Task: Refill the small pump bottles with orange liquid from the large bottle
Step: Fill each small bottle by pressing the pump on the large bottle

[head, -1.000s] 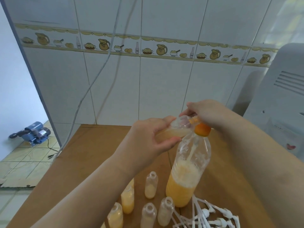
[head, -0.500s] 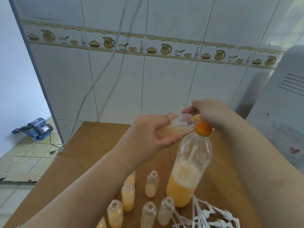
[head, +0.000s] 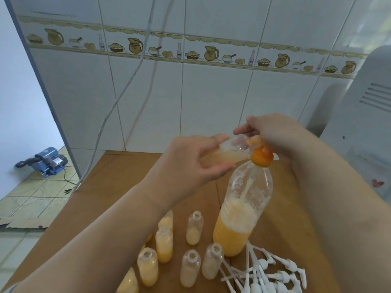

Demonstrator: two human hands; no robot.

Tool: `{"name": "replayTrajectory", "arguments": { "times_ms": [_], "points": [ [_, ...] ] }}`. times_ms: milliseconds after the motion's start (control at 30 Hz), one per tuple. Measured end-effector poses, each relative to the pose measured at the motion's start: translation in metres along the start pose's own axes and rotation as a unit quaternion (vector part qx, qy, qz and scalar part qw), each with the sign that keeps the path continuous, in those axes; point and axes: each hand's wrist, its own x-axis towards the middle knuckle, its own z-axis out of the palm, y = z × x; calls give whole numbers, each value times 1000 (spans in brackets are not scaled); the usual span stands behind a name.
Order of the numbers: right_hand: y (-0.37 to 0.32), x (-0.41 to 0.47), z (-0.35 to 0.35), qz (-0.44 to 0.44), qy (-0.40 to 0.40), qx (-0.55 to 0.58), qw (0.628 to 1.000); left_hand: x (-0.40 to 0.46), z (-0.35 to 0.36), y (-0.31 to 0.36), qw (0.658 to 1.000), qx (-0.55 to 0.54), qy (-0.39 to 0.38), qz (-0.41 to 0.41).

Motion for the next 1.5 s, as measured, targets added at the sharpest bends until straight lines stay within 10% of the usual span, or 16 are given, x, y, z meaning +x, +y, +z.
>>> {"name": "replayTrajectory", "arguments": {
  "times_ms": [533, 967, 1500],
  "points": [
    [-1, -4, -4, 36, 0, 52, 998, -5, -1, 2, 1000, -14, 13, -15],
    [-13, -6, 2, 46, 9, 10, 999, -64, 24, -38, 964, -100, -56, -240],
    [-13, -5, 2, 51, 6, 17, 999, -112, 53, -62, 955, 39, -154, -252]
  ]
}}
